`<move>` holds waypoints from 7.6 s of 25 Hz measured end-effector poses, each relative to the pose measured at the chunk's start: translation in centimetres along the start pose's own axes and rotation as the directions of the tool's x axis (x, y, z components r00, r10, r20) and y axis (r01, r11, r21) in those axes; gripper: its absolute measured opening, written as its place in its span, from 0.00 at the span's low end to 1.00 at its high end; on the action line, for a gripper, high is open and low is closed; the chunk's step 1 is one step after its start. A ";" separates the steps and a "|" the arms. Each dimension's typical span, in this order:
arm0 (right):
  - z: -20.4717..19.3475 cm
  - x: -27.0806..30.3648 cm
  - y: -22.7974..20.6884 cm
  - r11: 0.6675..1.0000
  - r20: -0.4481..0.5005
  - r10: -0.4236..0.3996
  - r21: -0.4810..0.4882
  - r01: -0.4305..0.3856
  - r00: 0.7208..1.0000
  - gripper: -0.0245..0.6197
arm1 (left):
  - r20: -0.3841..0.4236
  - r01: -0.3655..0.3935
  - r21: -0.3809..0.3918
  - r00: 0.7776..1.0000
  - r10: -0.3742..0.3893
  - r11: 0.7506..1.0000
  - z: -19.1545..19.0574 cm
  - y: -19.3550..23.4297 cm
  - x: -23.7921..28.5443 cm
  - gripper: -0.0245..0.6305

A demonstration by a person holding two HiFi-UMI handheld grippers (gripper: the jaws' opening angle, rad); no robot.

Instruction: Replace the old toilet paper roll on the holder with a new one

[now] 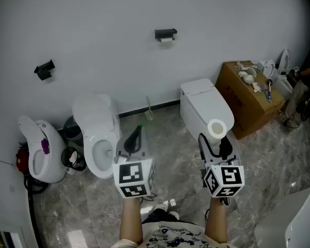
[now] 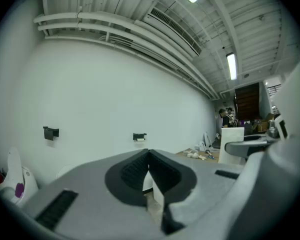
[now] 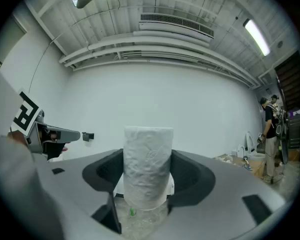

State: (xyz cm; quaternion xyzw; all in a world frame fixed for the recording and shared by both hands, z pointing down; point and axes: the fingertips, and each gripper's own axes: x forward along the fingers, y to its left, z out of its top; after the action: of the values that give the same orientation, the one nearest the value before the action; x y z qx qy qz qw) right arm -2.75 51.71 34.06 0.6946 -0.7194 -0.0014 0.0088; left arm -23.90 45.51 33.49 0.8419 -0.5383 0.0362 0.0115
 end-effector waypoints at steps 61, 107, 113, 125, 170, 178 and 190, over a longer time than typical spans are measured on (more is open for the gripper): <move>1.5 27.9 -9.2 0.999 0.030 0.046 -0.002 -0.046 0.998 0.50 | 0.043 -0.061 0.015 0.997 0.060 0.998 3.1 5.0 26.7 0.33; 3.0 68.3 -20.8 0.999 0.036 -0.028 0.017 0.027 0.999 0.50 | 0.049 -0.033 0.027 0.998 0.031 0.999 7.1 15.1 69.0 0.33; 2.4 72.5 -21.0 0.999 0.025 -0.047 0.025 0.046 0.999 0.50 | 0.037 -0.018 0.029 0.999 0.017 0.999 6.8 16.9 73.3 0.33; 1.6 76.4 -22.1 0.999 0.000 -0.034 0.027 0.034 0.999 0.50 | 0.002 -0.041 0.050 0.999 0.041 0.998 6.0 17.7 77.1 0.33; -2.1 79.4 -36.1 0.993 -0.072 -0.106 0.053 0.109 0.992 0.50 | -0.284 0.179 0.919 0.919 0.275 0.352 -5.6 7.2 93.6 0.45; -2.8 79.1 -38.7 0.988 -0.086 -0.137 0.062 0.142 0.987 0.50 | -0.310 0.225 0.934 0.896 0.318 0.277 -7.1 7.2 96.1 0.45; -3.7 79.9 -41.1 0.984 -0.105 -0.154 0.074 0.162 0.982 0.50 | -0.313 0.238 0.942 0.879 0.360 0.237 -7.8 6.8 97.8 0.41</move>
State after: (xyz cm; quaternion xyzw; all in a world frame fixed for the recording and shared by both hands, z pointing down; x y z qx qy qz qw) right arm 35.63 -29.57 38.04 0.7486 -0.6600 0.0618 0.0159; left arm 10.42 -45.46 48.32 0.6061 -0.4118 0.5637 -0.3813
